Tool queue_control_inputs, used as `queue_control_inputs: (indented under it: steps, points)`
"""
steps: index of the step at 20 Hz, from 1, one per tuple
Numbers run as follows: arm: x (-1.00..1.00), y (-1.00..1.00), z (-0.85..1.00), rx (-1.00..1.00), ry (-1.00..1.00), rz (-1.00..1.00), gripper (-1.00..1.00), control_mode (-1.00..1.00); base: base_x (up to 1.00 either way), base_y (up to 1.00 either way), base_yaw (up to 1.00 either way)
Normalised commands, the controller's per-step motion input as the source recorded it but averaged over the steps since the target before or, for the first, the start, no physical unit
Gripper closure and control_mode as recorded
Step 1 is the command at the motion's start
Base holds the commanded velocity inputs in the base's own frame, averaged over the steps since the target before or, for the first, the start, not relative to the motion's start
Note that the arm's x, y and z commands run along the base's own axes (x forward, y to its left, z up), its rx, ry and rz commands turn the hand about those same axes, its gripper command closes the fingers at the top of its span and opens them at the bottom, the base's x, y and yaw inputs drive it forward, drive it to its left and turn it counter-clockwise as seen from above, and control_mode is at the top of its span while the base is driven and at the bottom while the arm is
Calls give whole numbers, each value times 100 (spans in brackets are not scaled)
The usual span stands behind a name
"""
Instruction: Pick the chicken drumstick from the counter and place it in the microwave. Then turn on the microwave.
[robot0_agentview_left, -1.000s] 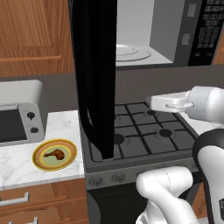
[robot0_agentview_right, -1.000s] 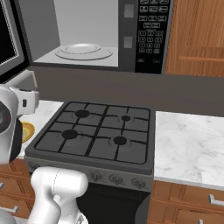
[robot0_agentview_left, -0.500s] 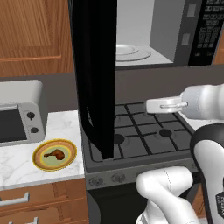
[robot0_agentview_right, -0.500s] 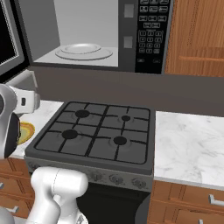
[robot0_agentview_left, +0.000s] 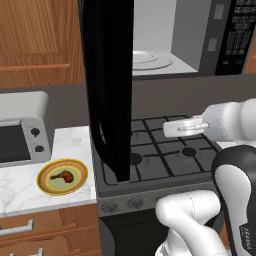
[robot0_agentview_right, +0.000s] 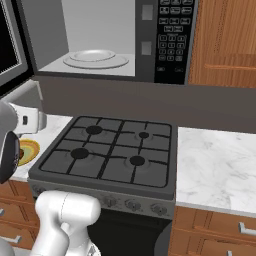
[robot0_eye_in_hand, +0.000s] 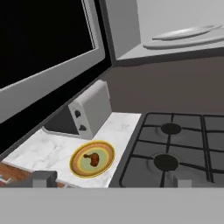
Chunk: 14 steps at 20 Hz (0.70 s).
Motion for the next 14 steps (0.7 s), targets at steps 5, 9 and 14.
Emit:
queue_control_inputs:
  steps: [5, 9, 14]
  points:
    - [0, 0, -16, -5, 5, -3, -100, -100, 0, 0, 0]
    - [0, 0, -18, -5, 1, -2, -100, -100, 0, 0, 0]
    - [1, 0, -25, -4, 0, 0, -100, -100, 0, 0, 0]
